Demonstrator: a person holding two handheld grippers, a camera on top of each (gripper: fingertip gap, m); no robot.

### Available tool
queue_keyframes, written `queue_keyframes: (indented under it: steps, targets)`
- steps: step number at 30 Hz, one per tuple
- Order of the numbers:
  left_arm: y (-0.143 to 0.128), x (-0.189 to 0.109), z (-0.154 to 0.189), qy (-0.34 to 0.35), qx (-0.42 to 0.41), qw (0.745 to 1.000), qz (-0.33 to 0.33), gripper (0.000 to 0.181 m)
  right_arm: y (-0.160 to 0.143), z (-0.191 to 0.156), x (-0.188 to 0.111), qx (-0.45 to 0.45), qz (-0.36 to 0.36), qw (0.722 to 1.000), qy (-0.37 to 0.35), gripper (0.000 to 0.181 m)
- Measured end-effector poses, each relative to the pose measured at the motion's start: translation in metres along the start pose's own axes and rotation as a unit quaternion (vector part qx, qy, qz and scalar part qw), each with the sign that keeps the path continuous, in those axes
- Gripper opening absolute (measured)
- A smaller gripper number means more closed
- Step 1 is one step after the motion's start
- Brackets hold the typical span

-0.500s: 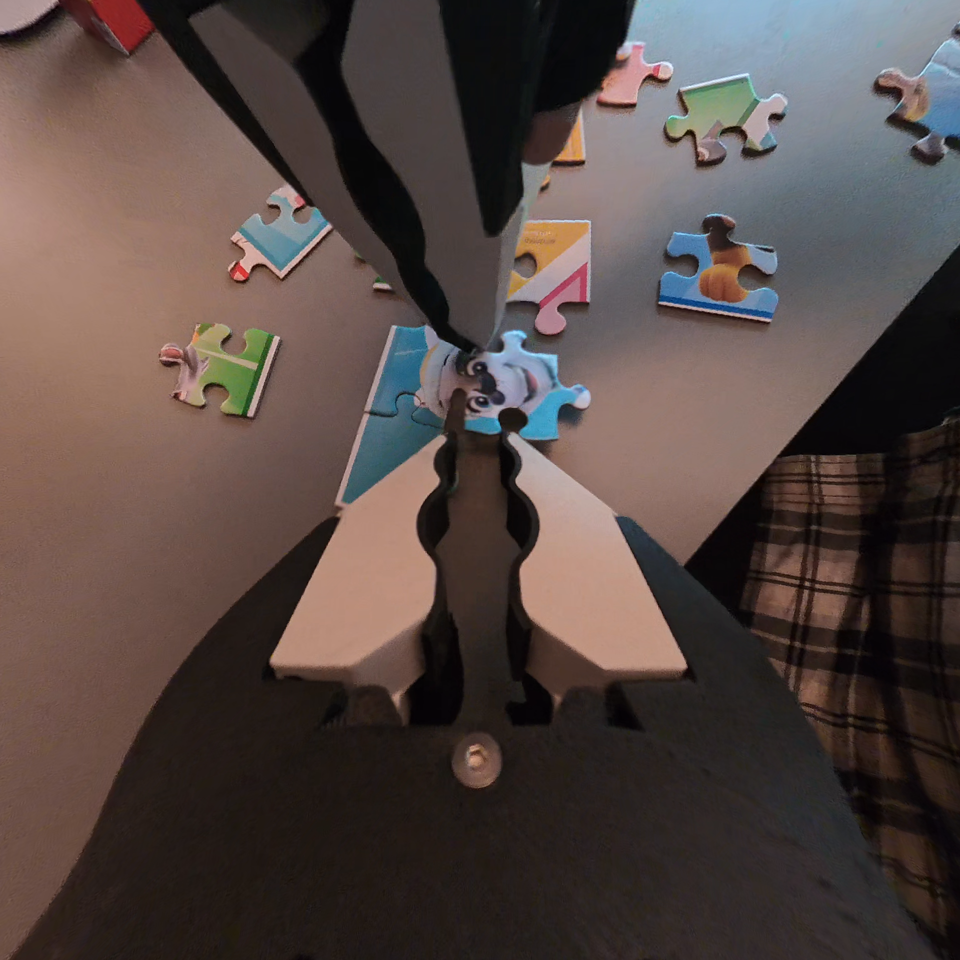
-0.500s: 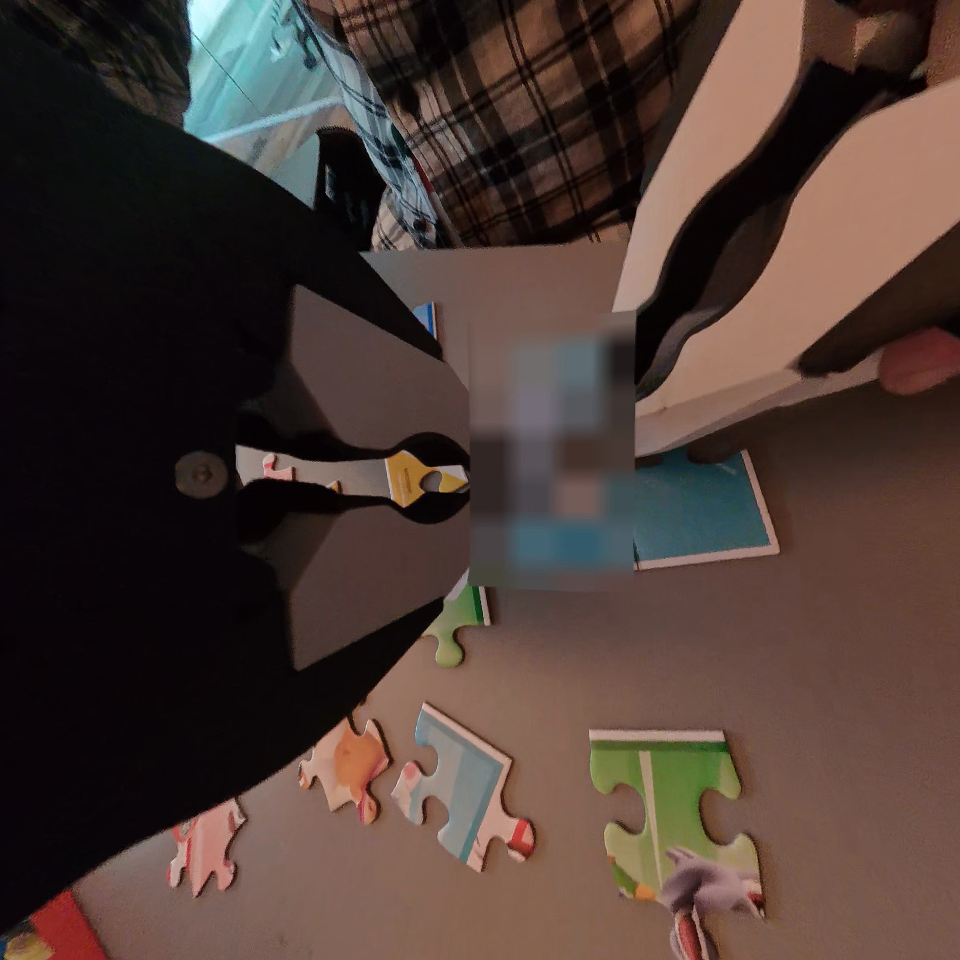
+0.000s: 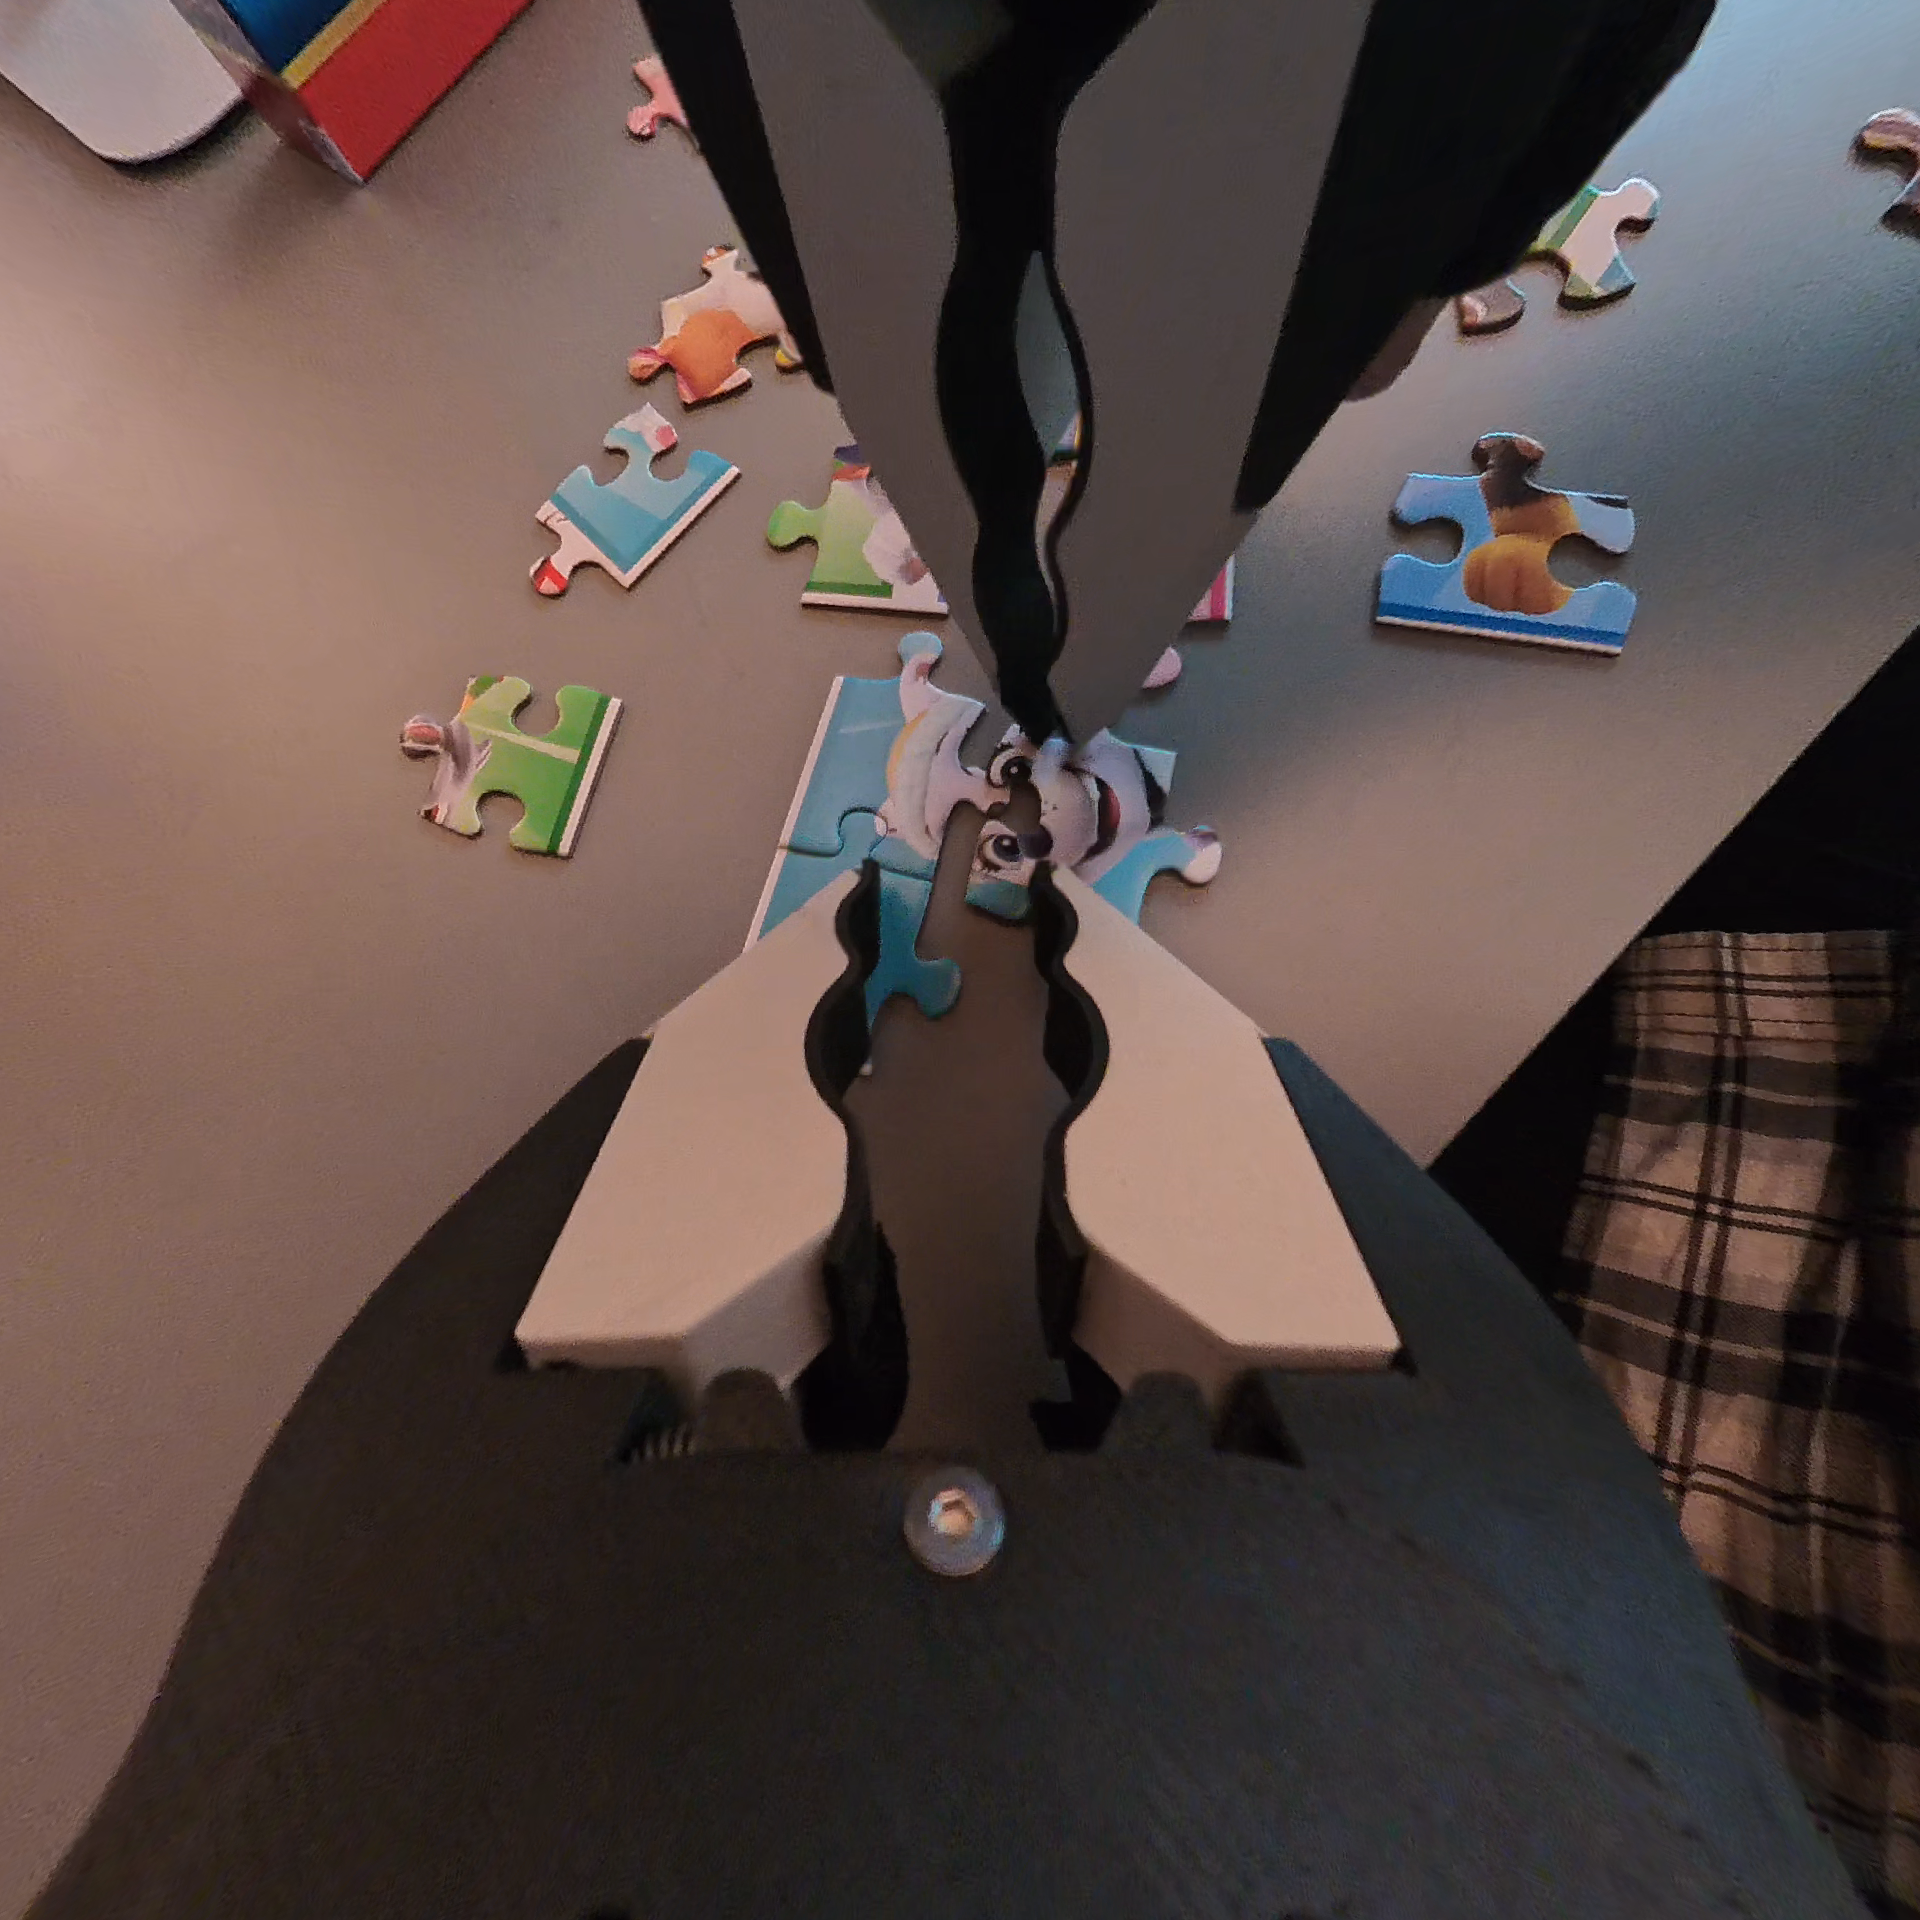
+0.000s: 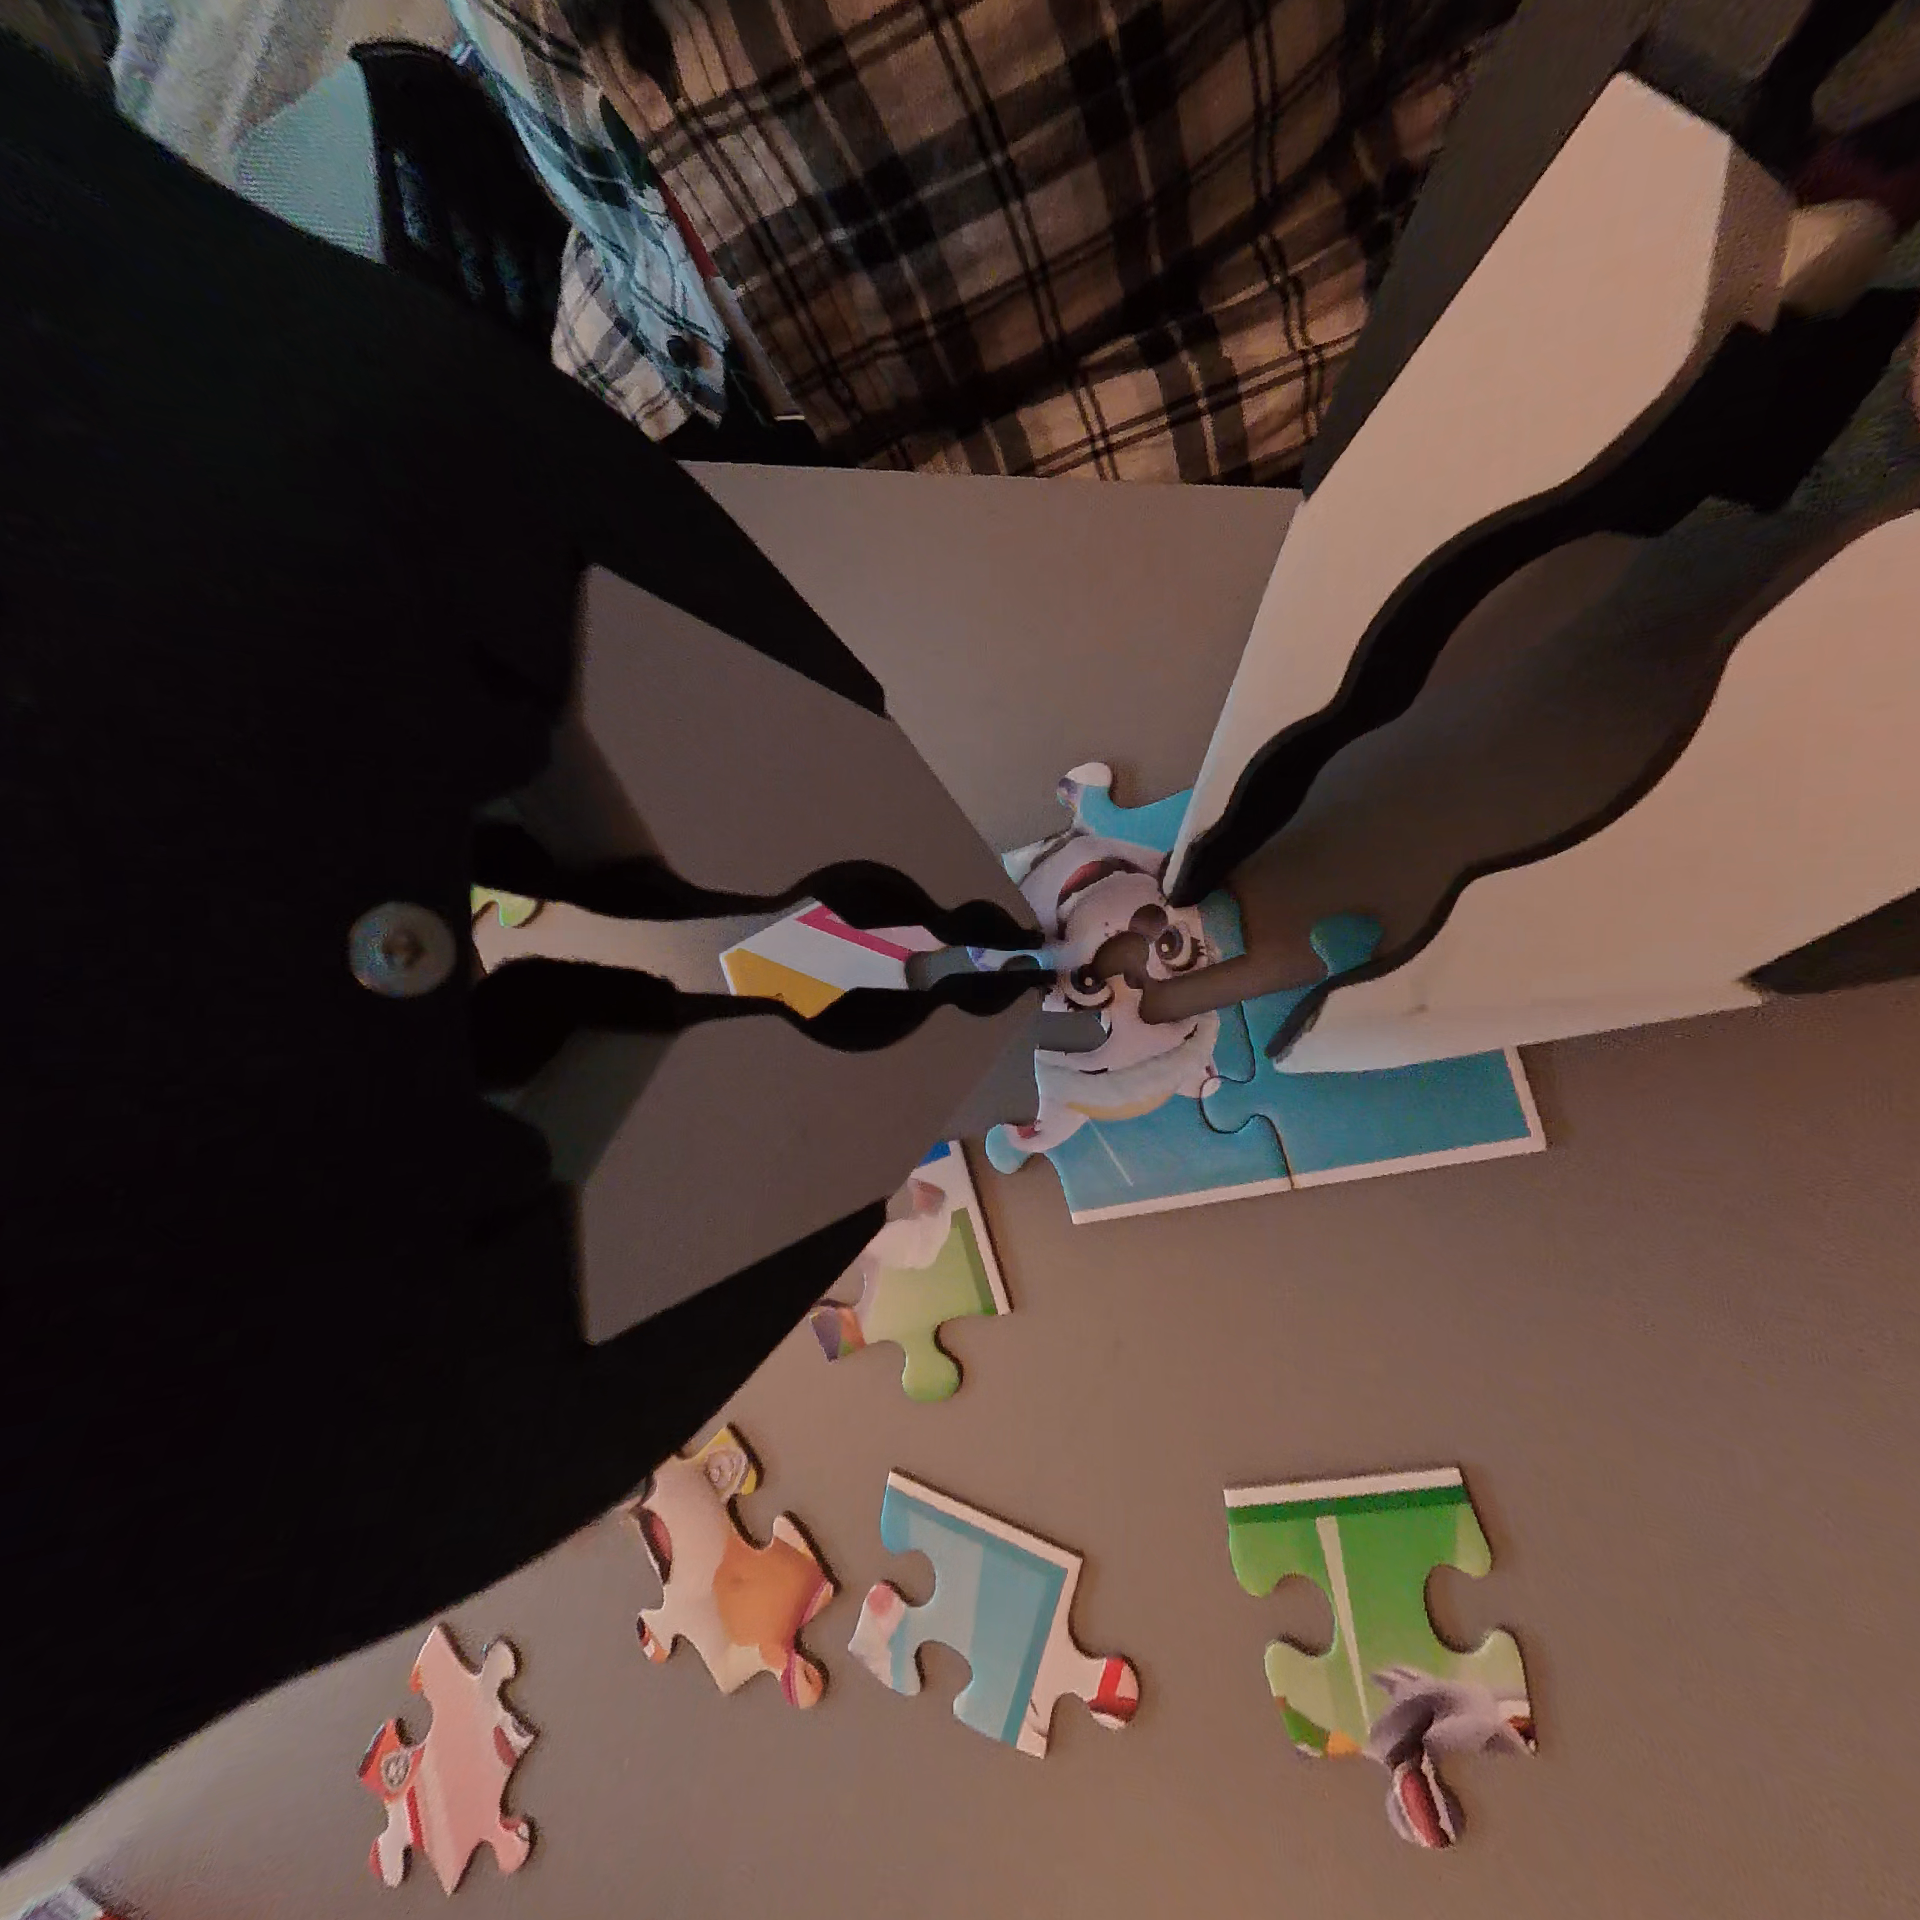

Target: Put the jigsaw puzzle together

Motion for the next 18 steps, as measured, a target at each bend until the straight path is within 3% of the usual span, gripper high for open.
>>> queue_keyframes:
  steps: [10, 18]
  targets:
    - [0.0045, 0.0045, -0.0004, 0.011, 0.005, 1.000, -0.006, 0.021, -0.0050, 0.0021, 0.0000, 0.001, 0.020, 0.997, -0.069, 0.000]
    - [0.0051, 0.0069, 0.0024, 0.010, 0.009, 1.000, 0.001, 0.016, -0.0008, -0.0034, -0.0021, -0.012, 0.024, 0.996, -0.084, 0.000]
Point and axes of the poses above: each gripper's, where its closed fingertips meet, x out along the fingers, y out of its top, z = x × y across the jaws, the point moved 9 cm from there along -x, back along the fingers, and after that the axes turned 10 degrees about -x, right-handed, at the moved point
